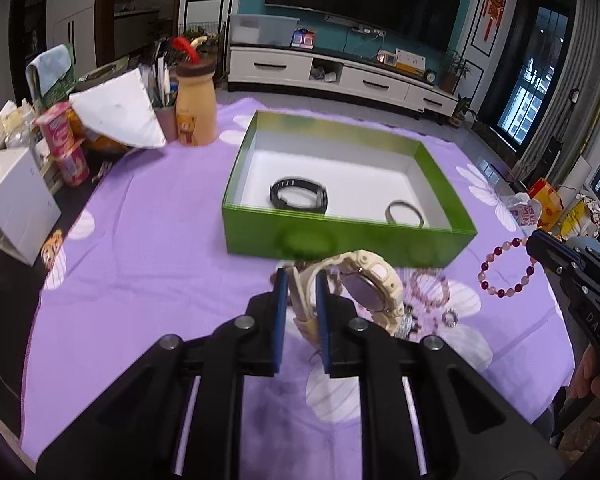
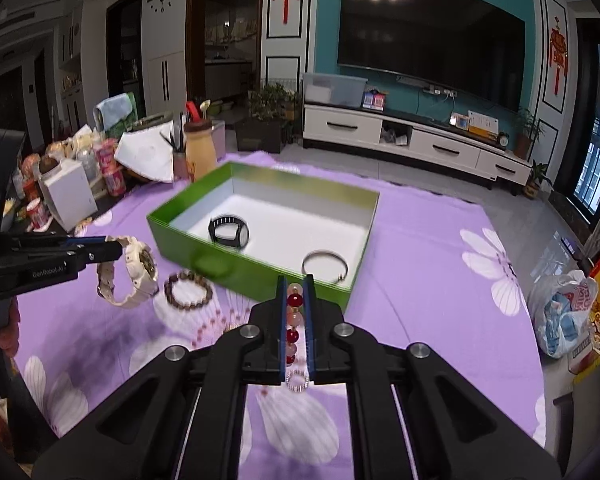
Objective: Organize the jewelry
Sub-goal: 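Carry the watch and bead bracelet into the green box and open both tools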
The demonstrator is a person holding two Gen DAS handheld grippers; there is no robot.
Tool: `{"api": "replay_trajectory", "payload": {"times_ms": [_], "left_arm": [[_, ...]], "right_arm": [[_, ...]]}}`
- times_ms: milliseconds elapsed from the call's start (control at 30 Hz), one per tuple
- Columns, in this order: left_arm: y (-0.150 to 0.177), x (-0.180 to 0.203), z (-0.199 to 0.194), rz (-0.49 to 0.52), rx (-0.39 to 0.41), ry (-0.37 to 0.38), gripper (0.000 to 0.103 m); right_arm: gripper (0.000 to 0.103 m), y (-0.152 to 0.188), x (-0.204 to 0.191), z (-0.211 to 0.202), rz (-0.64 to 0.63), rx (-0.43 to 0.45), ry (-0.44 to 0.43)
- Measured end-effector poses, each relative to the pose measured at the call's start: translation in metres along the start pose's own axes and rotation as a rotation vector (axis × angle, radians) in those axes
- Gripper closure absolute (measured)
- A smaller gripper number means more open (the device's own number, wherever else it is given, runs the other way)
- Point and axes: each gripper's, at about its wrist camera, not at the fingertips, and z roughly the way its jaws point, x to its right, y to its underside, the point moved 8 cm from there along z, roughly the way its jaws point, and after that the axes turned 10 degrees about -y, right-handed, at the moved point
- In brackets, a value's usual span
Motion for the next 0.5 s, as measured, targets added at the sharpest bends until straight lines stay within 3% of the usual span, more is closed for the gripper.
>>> {"api": "replay_trajectory", "payload": {"times_ms": [200,500], "left_arm": [[-0.032,0.013,0.011,0.014,0.018,0.01,0.09],[-0.078,0.041,0.052,0.064,0.016,-0.007,0.089]], "right_arm": [[0.096,-0.03,0.012,0.012,0.019,0.038,-0.028],[0.096,-0.053,0.019,0.059,0.034,0.005,-0.086]]}}
